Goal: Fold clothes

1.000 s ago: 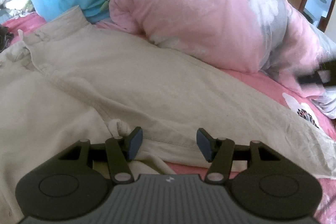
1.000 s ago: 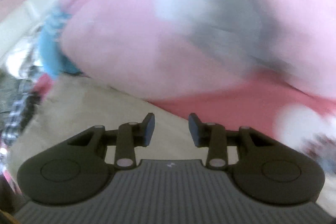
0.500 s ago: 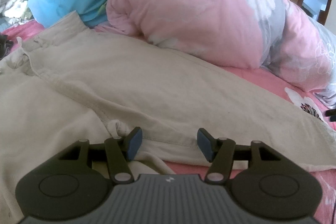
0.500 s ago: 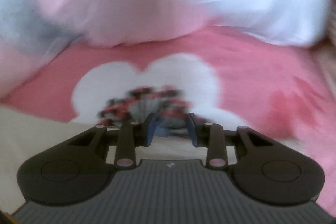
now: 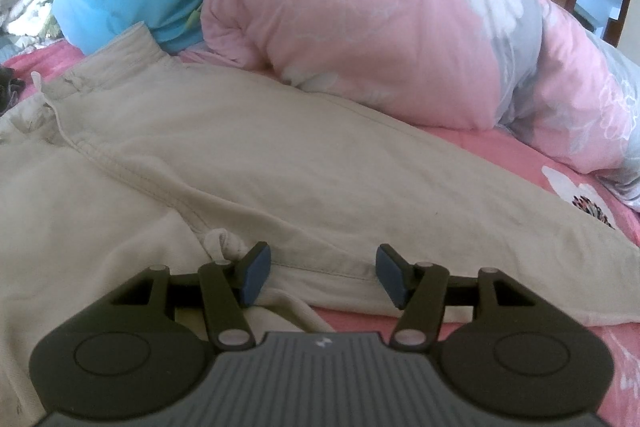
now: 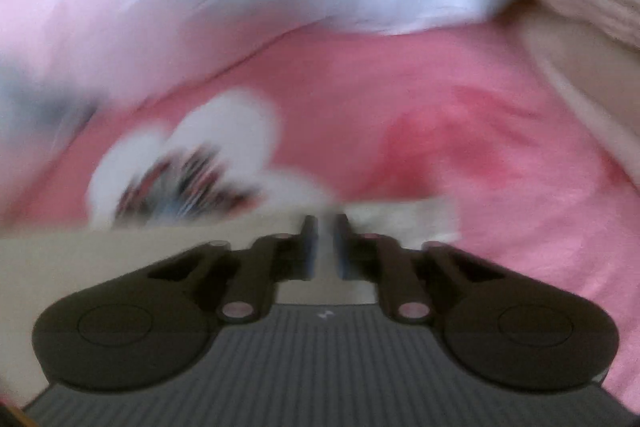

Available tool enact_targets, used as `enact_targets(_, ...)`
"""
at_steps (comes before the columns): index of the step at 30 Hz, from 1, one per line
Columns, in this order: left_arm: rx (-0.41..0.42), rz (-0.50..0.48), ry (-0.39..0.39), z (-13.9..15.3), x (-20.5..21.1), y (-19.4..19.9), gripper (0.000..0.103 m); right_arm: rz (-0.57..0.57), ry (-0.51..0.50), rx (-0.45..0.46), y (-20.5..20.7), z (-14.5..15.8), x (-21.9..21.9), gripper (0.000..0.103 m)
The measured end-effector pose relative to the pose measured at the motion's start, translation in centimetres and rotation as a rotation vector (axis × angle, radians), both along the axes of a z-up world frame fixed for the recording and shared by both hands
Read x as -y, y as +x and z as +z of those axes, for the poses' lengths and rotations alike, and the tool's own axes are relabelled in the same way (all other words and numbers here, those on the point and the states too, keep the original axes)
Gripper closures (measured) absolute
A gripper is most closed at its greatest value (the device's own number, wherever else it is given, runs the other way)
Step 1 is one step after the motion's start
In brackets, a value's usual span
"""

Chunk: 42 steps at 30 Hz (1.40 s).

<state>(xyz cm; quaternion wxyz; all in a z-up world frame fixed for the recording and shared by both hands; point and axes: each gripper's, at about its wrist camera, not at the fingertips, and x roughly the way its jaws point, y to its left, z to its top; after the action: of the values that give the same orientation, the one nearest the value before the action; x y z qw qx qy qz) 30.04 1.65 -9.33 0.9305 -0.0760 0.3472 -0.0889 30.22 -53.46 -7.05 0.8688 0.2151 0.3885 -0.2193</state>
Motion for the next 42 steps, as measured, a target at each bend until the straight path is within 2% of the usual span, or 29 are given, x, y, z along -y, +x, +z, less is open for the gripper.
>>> enact_targets(2,0.000,0.000,0.006,0.0,0.1,0.0,0.043,-0.021,-0.048,-0.006,-1.5,1.0,0.2,0.086)
enact_targets(6,0.001,0.001,0.012,0.0,0.3,0.0,0.043,0.162,0.019,0.061,-5.1,2.0,-2.2,0.081)
enact_targets(8,0.003,-0.001,0.012,-0.1,0.3,0.0,0.043,0.261,0.030,0.039,-5.9,1.3,-3.4,0.079)
enact_targets(9,0.004,-0.002,0.009,-0.1,0.2,0.0,0.043,0.273,-0.006,0.000,-6.3,0.6,-3.4,0.079)
enact_targets(11,0.002,-0.002,0.001,-0.1,0.1,0.0,0.043,0.189,-0.094,-0.059,-7.9,-1.3,-0.9,0.081)
enact_targets(12,0.001,-0.002,-0.001,-0.1,0.0,0.1,0.043,0.107,-0.095,-0.050,-9.4,-1.9,0.8,0.071)
enact_targets(13,0.001,-0.002,0.002,-0.1,0.1,0.1,0.043,0.002,-0.073,-0.041,-11.0,-1.9,2.4,0.068)
enact_targets(14,0.001,-0.002,0.006,-0.1,0.2,0.1,0.043,-0.107,-0.050,-0.040,-12.4,-1.7,3.9,0.070)
enact_targets(16,0.002,-0.002,0.013,-0.1,0.3,0.1,0.042,-0.126,-0.018,0.027,-14.5,-0.4,4.2,0.070)
enact_targets(19,0.003,-0.003,0.017,-0.1,0.3,0.1,0.042,0.003,0.037,0.156,-14.8,1.8,0.9,0.069)
enact_targets(21,0.002,-0.003,0.017,-0.1,0.3,0.1,0.042,0.134,0.047,0.185,-13.1,2.3,-2.8,0.069)
enact_targets(23,0.003,-0.006,0.017,-0.1,0.3,0.1,0.042,0.293,0.028,0.184,-10.5,2.3,-7.6,0.069)
enact_targets(27,0.009,-0.009,0.020,-0.2,0.3,0.0,0.042,0.554,-0.009,0.137,-6.6,0.2,-15.8,0.070)
enact_targets(29,0.008,-0.011,0.012,-0.2,0.1,0.0,0.042,0.610,-0.035,0.086,-5.8,-1.6,-17.3,0.070)
enact_targets(30,0.008,-0.011,0.009,-0.2,0.0,0.0,0.042,0.590,-0.047,0.058,-6.3,-2.7,-16.6,0.070)
enact_targets(33,0.007,-0.014,0.012,-0.2,0.1,0.0,0.041,0.473,-0.051,0.105,-10.9,-3.4,-11.0,0.072)
enact_targets(36,0.008,-0.020,0.018,-0.1,0.3,0.1,0.039,0.215,-0.135,0.030,-17.0,-3.3,-4.6,0.068)
enact_targets(38,0.013,-0.022,0.012,0.0,0.1,0.0,0.038,0.059,-0.129,0.013,-21.7,-3.2,-0.9,0.068)
enact_targets(42,0.048,-0.030,-0.003,1.0,-0.4,-1.0,0.036,-0.035,-0.089,0.126,-28.7,0.1,-0.6,0.066)
